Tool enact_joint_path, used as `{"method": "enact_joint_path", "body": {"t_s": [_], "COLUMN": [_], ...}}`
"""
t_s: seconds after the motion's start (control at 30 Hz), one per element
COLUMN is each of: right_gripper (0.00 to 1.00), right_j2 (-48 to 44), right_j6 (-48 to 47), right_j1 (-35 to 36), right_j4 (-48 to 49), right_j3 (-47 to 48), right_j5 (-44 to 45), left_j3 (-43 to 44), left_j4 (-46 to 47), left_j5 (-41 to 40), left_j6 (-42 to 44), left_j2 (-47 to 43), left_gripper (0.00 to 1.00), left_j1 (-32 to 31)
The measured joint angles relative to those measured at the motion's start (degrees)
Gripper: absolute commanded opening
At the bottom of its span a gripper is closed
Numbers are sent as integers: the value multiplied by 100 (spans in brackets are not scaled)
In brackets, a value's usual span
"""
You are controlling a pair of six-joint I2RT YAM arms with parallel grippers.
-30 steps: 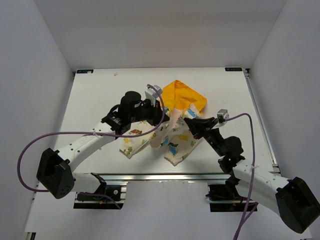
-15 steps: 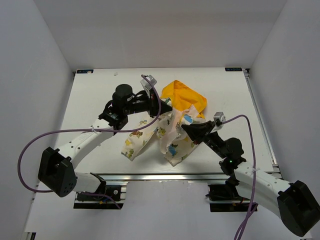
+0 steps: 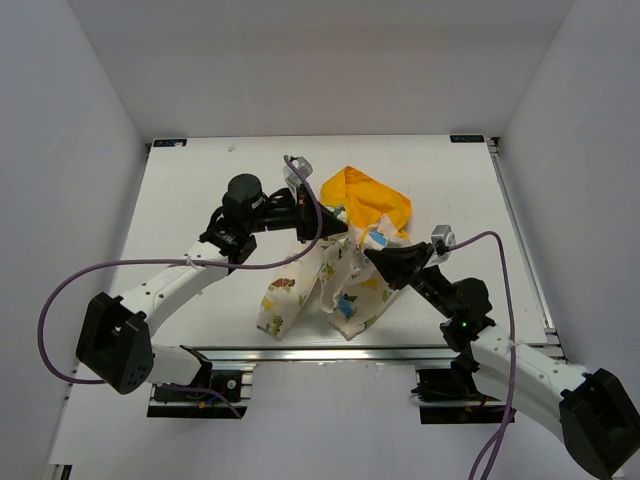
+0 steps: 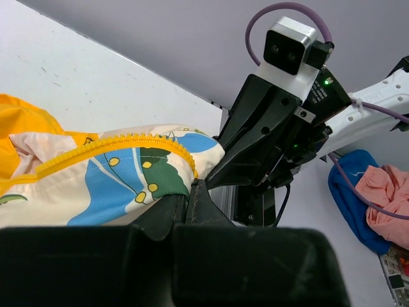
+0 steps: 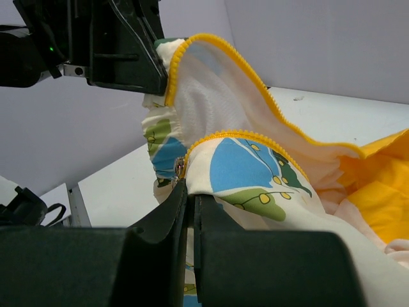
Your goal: Zip up the jacket
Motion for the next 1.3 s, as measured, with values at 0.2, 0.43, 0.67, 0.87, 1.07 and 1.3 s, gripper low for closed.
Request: {"method": "enact_joint_path", "body": {"t_s": [0.2,0.43,0.67,0.87,1.07,1.3], "right_gripper": [0,0,0,0,0,0], "right_j2": [-63,-46,153,372,393,396], "right_j6": [-2,9,11,57,103,166], "right_j1": [0,-15,-24,-26,-26,-28], "right_j4": [-31,-28,52,289,452,494], "right_j3": [4,4,7,26,28,28], "right_j5": [2,-2,2,0,-4,-35], "left_j3": [0,-17,-129,-249,-249,-249], "left_j4": [-9,22,282,544,728,763], "left_j5": [11,166,372,518,599,612], "left_j6": [-46,-177,-393,-616,-721,-772], "left_j2": [168,459,472,474,560,570], "left_gripper": [11,11,10,10,10,9], "left_j1": [0,0,2,7,11,11]}}
